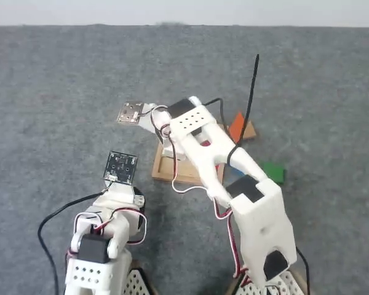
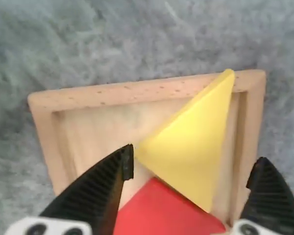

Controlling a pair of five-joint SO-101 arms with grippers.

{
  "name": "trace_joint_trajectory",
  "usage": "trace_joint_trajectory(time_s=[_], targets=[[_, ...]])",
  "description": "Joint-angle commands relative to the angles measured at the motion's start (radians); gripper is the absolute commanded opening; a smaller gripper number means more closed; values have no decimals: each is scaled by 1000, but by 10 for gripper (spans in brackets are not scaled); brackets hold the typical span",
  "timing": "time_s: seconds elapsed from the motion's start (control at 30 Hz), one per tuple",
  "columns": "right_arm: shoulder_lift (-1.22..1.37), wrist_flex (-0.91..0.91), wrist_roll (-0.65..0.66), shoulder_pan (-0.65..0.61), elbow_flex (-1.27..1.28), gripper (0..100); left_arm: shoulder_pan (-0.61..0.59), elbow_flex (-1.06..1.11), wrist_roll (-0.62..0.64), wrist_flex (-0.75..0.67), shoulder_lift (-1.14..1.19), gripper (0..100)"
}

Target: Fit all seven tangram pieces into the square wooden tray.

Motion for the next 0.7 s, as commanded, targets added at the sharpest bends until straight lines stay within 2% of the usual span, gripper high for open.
trace_joint_trajectory(time_s=[0.0, 0.2, 0.23, 0.37, 0.4, 0.5, 0.6, 0.67], targets=[[-21, 16, 21, 48, -92, 362, 2, -13, 12, 6, -12, 12], [-68, 105, 11, 94, -129, 353, 2, -13, 12, 6, -12, 12], [-88, 130, -17, 97, -144, 319, 2, -13, 12, 6, -12, 12], [-203, 151, -206, 125, -192, 35, 2, -13, 12, 6, -12, 12], [-237, 153, -252, 137, -192, 0, 2, -13, 12, 6, -12, 12], [-343, 193, -319, 163, -170, 51, 2, -13, 12, 6, -12, 12], [-463, 205, -353, 160, -83, 5, 2, -13, 12, 6, -12, 12], [-556, 171, -417, 156, 23, 12, 2, -13, 12, 6, -12, 12]])
